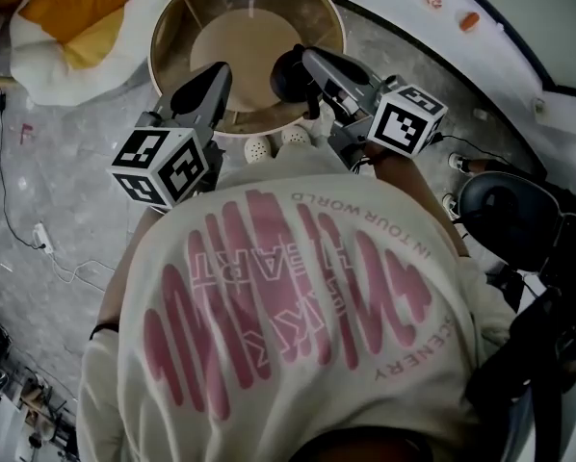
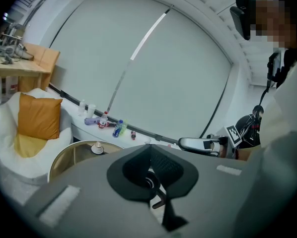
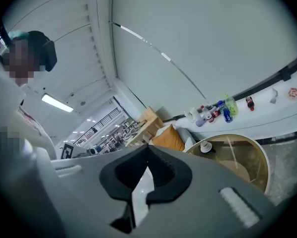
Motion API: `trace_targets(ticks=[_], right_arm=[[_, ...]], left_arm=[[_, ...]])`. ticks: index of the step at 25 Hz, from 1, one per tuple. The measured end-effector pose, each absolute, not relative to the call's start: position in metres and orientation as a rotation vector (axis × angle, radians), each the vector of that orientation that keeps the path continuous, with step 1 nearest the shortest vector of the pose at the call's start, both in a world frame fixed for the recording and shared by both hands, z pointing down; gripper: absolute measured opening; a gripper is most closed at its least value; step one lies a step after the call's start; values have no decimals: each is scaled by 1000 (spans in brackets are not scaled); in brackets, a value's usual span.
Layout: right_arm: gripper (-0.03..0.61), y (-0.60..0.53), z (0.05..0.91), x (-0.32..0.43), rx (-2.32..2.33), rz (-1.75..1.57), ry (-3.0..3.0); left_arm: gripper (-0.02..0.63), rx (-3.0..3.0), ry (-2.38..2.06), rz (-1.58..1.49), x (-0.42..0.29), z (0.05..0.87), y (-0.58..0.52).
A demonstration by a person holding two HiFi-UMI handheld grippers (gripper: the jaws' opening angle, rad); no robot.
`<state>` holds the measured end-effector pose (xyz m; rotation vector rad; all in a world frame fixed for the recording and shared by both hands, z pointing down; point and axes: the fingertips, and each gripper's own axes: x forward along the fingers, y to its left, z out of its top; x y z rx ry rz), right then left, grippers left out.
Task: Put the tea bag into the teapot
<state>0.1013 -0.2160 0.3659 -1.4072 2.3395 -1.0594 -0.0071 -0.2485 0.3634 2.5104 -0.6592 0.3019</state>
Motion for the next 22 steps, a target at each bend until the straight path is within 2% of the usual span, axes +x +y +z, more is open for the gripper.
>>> trace_targets(ticks=[12, 22], right_arm=[[5, -208, 377, 114, -1503, -1069, 2280], [5, -214, 375, 104, -1516, -1065, 2287]], left_arm=[[18, 2511, -560, 330, 9, 374, -249], [17, 2507, -561, 314, -5, 372, -254]])
